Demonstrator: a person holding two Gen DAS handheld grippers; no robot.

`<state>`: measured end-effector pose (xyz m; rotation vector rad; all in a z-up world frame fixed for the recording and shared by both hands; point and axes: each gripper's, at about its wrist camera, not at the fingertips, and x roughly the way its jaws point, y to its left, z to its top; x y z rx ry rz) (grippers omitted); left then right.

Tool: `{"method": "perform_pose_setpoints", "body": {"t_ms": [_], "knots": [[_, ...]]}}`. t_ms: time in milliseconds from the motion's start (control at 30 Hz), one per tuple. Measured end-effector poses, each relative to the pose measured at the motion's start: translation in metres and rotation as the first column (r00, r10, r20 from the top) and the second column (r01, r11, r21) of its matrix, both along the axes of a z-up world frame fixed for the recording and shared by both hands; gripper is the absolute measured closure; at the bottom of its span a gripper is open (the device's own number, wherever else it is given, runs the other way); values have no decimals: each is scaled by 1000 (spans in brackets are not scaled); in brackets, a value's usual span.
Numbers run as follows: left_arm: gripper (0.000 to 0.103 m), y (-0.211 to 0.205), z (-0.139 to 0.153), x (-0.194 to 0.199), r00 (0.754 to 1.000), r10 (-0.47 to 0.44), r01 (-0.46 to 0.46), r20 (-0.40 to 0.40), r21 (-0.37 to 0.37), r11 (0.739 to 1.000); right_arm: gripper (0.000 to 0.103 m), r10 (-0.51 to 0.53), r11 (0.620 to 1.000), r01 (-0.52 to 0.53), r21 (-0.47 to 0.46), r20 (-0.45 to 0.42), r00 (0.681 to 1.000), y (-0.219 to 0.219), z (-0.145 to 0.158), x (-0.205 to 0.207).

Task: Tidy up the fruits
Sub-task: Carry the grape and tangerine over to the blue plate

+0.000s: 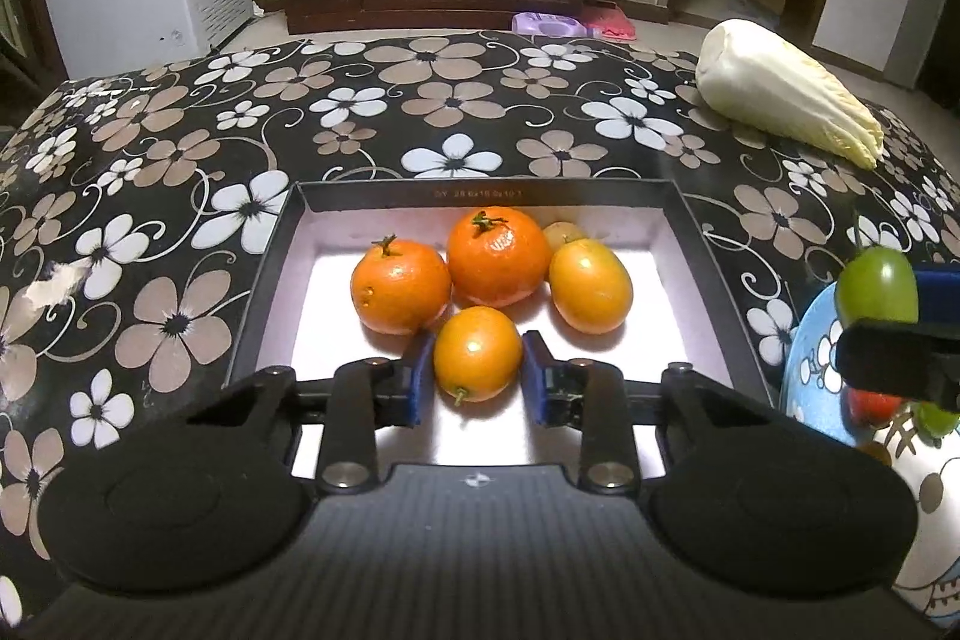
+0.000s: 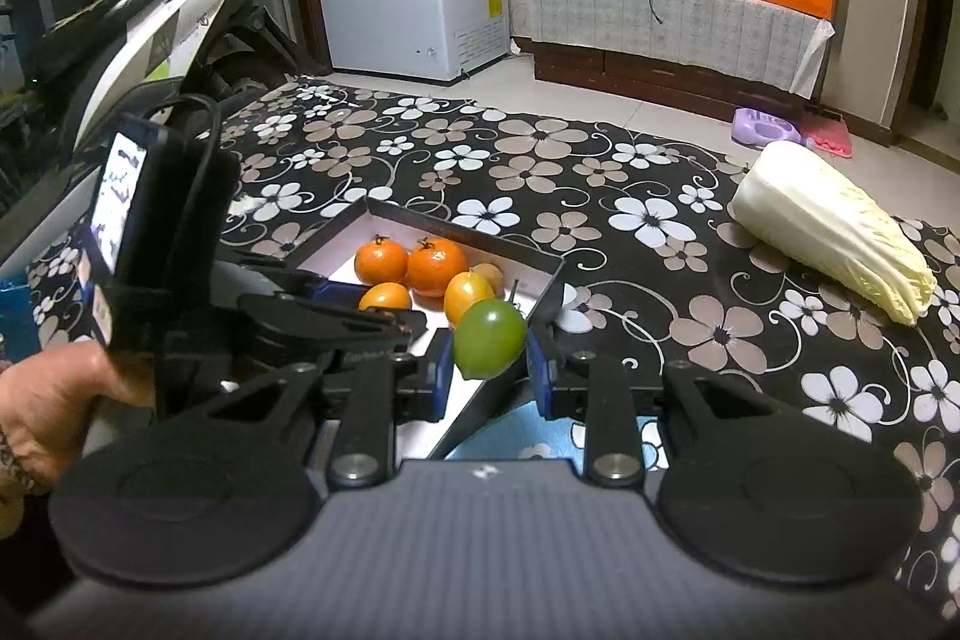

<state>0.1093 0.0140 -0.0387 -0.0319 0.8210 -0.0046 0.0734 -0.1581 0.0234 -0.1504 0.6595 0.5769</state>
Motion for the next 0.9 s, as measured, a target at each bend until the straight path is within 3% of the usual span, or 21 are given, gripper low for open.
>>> {"method": "perform_pose_setpoints", "body": {"t_ms": [900], "knots": [[67, 0, 26, -22, 999, -30, 30, 15, 13, 999, 74, 29, 1000, -29, -4, -14, 999, 5, -3, -2]]}}
